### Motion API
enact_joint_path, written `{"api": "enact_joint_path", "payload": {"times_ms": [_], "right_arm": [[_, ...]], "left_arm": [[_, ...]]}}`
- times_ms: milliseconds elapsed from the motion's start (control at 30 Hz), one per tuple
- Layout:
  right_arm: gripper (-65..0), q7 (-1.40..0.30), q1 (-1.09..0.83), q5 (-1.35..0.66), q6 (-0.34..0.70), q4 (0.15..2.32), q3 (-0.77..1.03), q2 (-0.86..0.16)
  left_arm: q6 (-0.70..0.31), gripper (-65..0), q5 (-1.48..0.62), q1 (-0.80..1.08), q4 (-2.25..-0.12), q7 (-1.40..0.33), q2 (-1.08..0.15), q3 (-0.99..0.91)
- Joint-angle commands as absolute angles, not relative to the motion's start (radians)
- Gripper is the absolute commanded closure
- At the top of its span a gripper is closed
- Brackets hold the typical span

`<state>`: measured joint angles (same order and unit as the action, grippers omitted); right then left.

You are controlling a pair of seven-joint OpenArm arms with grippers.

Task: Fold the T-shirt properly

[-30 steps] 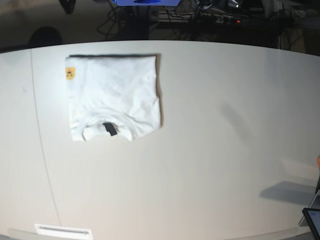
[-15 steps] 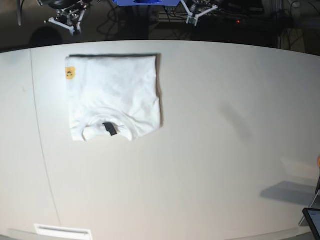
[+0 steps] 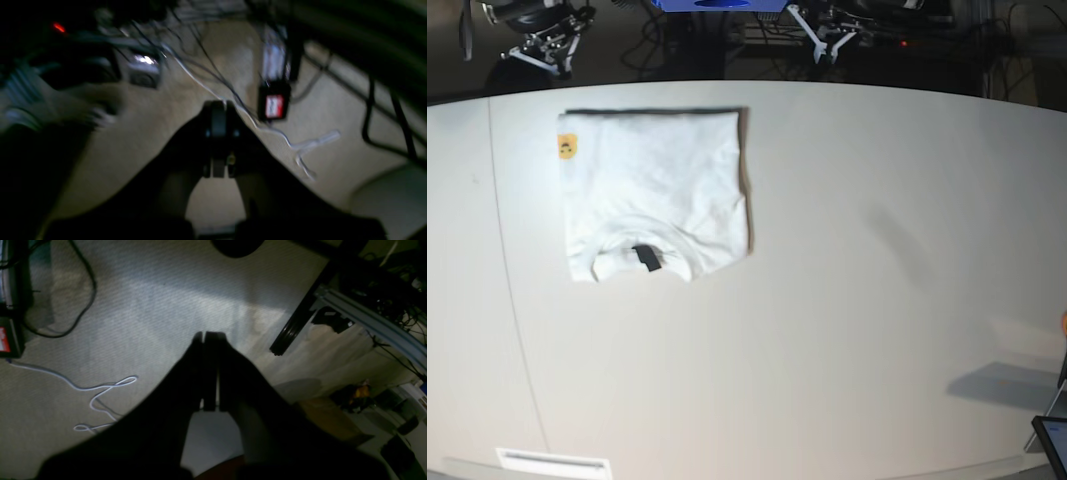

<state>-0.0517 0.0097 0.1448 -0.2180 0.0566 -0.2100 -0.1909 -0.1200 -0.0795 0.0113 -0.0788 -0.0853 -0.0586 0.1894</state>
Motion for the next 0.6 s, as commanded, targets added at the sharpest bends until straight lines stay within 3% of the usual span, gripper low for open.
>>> {"api": "enact_joint_path", "payload": {"times_ms": [0, 567], "right_arm": [[-1.0, -0.056, 0.008, 0.148, -0.222, 0.058, -0.213, -0.199], [-1.0, -0.058, 0.008, 0.148, -0.220, 0.048, -0.213, -0.194]], "left_arm": [[-0.124, 0.0, -0.076, 0.021, -0.088, -0.087, -0.054, 0.191], [-0.124, 0.0, -0.084, 0.016, -0.096, -0.087, -0.048, 0.183]]}}
